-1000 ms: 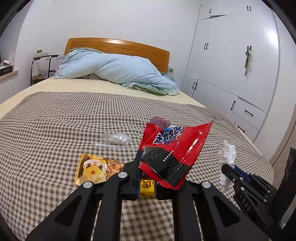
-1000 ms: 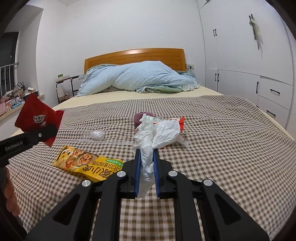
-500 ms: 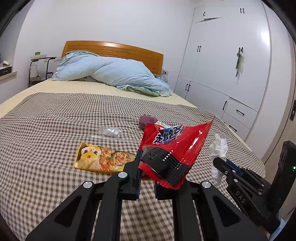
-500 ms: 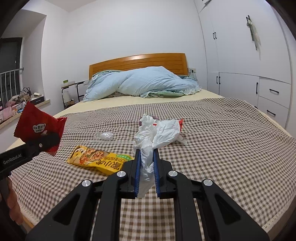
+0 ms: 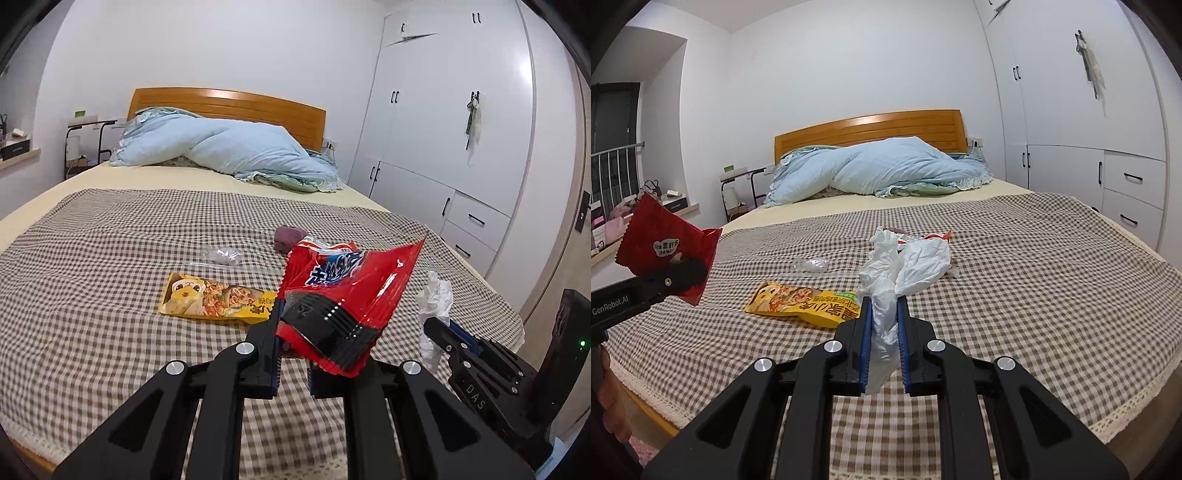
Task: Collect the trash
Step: 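Lift the red snack bag with the left tool while the right tool holds the tissue, then carry the red snack bag with the left tool while the right tool carries the tissue to the wastebasket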
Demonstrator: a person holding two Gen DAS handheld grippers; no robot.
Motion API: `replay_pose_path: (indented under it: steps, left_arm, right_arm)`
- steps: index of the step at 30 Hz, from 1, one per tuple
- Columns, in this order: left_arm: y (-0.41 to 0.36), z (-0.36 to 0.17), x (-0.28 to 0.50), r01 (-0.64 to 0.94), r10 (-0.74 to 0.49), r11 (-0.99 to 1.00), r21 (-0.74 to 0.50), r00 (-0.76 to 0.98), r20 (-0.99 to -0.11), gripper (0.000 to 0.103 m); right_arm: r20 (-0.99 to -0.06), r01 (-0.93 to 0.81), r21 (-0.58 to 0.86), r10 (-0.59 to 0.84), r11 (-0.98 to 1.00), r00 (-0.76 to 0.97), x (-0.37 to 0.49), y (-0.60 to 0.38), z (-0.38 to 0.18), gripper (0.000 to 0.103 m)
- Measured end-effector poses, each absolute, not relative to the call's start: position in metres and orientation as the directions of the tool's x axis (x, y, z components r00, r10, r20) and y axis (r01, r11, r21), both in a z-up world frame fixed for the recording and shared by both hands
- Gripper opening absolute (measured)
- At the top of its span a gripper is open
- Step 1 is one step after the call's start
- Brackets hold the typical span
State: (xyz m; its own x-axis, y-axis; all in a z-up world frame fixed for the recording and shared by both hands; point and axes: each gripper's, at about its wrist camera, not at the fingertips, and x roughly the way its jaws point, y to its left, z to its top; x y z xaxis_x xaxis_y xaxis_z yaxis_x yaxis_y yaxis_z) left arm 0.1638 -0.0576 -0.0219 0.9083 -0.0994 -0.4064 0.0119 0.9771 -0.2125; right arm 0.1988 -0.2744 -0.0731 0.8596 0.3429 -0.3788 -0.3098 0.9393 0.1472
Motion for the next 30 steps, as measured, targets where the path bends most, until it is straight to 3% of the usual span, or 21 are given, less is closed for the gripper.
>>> replay_pose_path:
  steps: [30]
  left_arm:
    - [-0.108,-0.018,0.087,0.033,-0.088,0.991,-0.128,0.886,-0.455,0.008]
  right_arm:
    - [-0.370,-0.324,0.163,0.362,0.932,0.856,0.117,-0.323,-0.076,0.013]
